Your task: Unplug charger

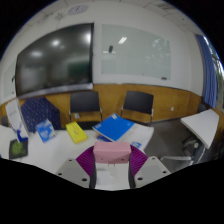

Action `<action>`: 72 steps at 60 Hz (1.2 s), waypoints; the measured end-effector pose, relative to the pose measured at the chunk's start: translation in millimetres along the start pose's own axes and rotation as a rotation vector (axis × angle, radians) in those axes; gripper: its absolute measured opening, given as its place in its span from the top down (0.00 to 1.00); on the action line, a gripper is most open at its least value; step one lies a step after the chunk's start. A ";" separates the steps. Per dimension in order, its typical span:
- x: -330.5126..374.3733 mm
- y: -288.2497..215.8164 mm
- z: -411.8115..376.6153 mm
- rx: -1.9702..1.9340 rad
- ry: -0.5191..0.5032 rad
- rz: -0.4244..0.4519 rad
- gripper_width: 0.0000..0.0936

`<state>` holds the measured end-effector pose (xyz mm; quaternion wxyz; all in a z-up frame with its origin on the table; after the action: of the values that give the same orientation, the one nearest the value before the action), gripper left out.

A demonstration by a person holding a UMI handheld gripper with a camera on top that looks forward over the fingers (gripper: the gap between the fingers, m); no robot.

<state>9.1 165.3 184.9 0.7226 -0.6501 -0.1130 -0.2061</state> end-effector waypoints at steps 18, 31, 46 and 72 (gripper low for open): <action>-63.0 127.0 52.3 0.113 -0.041 -0.303 0.45; -90.1 153.8 56.8 0.102 -0.073 -0.404 0.14; -6.4 106.7 77.4 0.083 -0.055 -0.358 0.09; 210.9 36.9 98.4 0.043 -0.023 -0.273 0.08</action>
<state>223.3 233.1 255.6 0.7002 -0.6154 -0.2133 -0.2924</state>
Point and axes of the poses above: the point between the fingertips, and its own axes, seen from behind it with the camera up: z to the right, y down, x backward, against the way the camera looks, the point moved 5 cm from there along x, backward, against the way the camera looks, and after that the axes turned 7 degrees about x, right-handed, at the moved point
